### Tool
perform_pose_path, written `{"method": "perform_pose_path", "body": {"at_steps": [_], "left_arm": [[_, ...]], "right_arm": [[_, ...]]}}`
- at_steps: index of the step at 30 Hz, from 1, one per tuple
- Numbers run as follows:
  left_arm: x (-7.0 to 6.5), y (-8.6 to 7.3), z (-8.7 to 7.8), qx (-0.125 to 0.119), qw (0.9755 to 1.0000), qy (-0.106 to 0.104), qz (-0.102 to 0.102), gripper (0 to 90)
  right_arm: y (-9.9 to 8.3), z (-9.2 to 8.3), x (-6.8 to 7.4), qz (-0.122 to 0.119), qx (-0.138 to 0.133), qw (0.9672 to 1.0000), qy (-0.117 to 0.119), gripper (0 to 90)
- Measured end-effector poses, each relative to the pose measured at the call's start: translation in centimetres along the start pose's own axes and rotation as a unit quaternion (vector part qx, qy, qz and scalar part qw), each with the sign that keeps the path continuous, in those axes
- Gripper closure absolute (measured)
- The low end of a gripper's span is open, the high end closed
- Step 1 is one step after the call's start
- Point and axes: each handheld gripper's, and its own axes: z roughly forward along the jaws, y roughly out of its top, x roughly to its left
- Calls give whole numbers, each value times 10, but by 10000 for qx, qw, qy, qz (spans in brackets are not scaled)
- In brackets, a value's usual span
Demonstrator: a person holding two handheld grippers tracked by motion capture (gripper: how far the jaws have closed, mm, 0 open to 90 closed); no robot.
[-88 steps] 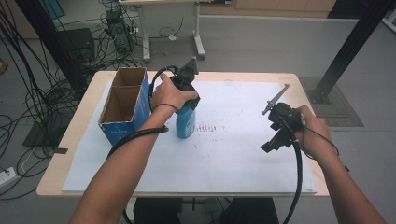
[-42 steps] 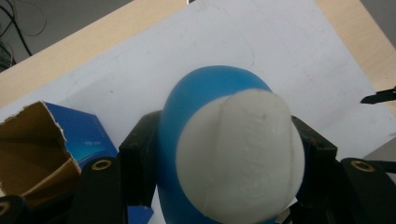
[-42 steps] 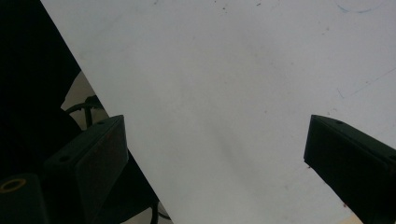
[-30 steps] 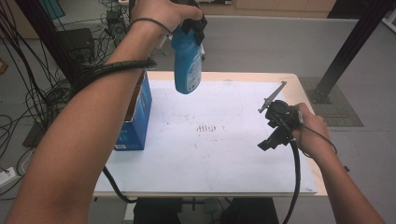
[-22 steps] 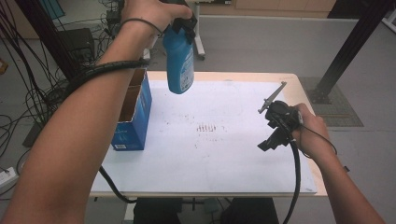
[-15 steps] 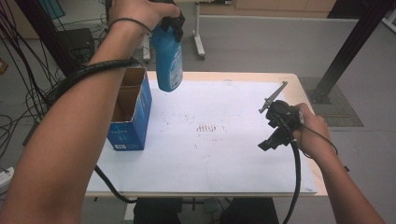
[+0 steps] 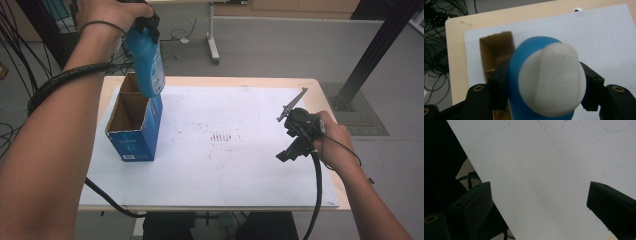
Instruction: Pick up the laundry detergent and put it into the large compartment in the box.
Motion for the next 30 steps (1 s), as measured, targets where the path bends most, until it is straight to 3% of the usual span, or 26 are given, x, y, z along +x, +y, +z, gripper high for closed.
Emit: {"method": "perform_pose_path", "body": {"at_steps": [10,13,15,22,30], "left_arm": [[37,-8,-9,37,9996,150,-247,379],[45,-10,-9,13,9986,246,-467,379],[49,-11,-9,23,9984,296,-485,379],[56,-13,-10,29,9982,366,-472,379],[59,-17,3,121,9980,356,-508,378]], "right_arm": [[3,2,1,-32,2,10000,22,59],[4,3,0,-27,25,10000,30,59],[4,3,1,-40,17,10000,25,58],[6,4,1,-48,21,10000,39,59],[5,5,0,-32,-5,10000,47,59]]}}
